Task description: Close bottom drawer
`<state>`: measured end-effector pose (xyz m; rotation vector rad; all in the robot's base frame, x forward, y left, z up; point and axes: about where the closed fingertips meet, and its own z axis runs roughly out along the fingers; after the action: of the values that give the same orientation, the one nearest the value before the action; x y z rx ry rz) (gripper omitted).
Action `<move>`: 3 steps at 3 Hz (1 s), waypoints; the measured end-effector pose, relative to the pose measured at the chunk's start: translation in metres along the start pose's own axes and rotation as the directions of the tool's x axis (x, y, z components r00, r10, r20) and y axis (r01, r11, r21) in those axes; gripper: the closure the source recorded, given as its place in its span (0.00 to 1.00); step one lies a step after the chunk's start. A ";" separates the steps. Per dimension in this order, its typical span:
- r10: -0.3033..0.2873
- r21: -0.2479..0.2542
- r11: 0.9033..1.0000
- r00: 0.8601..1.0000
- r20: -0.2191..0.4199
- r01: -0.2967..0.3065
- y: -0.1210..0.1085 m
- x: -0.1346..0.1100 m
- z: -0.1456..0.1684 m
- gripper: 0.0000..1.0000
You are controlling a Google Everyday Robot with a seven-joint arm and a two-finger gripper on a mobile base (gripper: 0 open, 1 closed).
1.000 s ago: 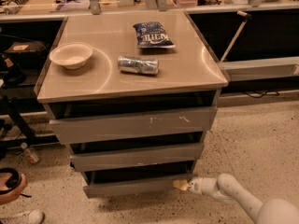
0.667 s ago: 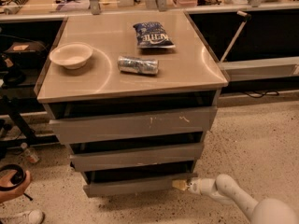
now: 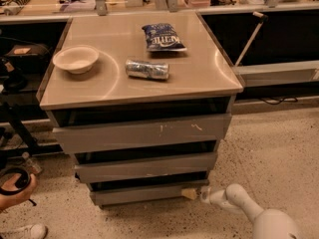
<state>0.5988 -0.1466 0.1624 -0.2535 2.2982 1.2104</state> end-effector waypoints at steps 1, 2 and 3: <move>-0.019 -0.007 1.000 1.000 0.001 0.019 -0.001 -0.012 0.011 1.00; -0.019 -0.007 1.000 1.000 0.001 0.019 -0.001 -0.012 0.011 1.00; -0.019 -0.007 1.000 1.000 0.001 0.019 0.000 -0.009 0.010 1.00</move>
Offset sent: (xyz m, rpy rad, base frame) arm 0.0275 0.0047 0.0034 -0.0068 -0.0336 0.0113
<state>0.6099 -0.1395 0.1627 -0.2760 2.2860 1.2092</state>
